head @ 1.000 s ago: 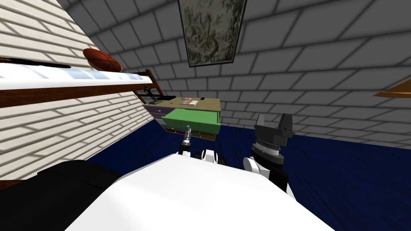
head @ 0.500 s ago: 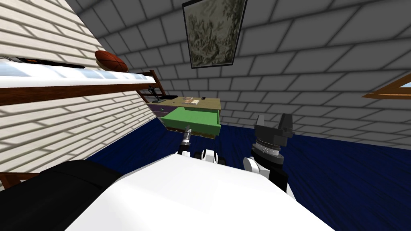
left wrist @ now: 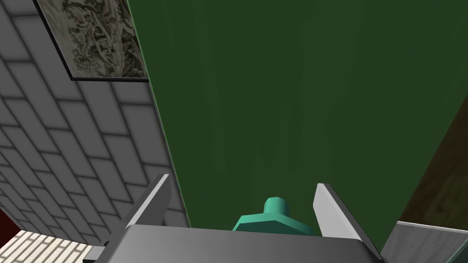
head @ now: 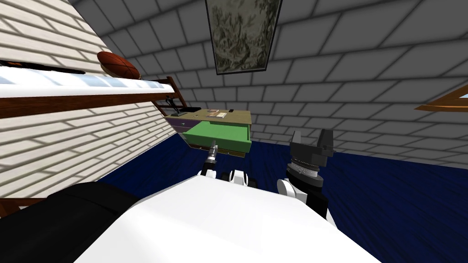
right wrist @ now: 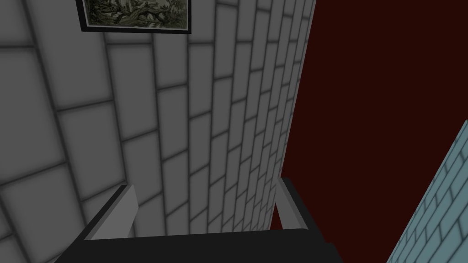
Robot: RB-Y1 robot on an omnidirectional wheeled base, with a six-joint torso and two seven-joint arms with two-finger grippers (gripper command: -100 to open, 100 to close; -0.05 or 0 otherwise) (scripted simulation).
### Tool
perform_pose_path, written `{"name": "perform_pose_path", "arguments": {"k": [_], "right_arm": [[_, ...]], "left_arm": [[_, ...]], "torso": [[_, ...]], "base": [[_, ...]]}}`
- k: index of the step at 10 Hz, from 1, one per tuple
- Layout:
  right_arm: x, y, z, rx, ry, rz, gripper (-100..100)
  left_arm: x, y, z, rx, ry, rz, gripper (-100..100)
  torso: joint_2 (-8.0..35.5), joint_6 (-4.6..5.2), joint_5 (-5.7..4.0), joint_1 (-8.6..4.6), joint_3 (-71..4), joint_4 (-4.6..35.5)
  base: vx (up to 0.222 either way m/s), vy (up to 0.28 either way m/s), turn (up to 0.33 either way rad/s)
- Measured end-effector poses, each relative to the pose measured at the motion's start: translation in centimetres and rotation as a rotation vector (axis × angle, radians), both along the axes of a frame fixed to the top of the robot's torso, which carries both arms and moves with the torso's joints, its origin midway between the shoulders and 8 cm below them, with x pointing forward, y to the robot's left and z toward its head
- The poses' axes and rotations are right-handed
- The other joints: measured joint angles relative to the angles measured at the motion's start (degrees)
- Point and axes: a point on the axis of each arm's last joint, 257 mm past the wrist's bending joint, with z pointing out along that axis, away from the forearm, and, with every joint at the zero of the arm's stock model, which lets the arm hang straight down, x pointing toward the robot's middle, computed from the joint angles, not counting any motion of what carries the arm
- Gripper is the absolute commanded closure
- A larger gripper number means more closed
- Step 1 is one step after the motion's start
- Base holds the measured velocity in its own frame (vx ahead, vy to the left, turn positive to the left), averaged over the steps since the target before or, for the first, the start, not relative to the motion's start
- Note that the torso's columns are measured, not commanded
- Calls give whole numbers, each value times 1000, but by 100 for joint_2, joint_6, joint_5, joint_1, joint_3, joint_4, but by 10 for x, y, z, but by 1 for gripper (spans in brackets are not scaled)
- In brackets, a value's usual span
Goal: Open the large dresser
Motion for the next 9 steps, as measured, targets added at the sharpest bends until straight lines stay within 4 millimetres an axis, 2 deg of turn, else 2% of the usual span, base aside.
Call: {"name": "perform_pose_path", "arguments": {"k": [3,4,9], "right_arm": [[0,0,0,0,0,0,0],[0,0,0,0,0,0,0],[0,0,0,0,0,0,0]], "left_arm": [[-2,0,7,-2,17,3,-100],[-2,0,5,-3,26,3,0],[-3,0,-3,-6,44,4,0]], "torso": [[24,-2,-23,-18,8,31],[18,-1,-13,-18,10,16],[-27,3,13,10,-14,-21]], "base": [[-7,-1,-3],[0,0,0],[0,0,0]]}}
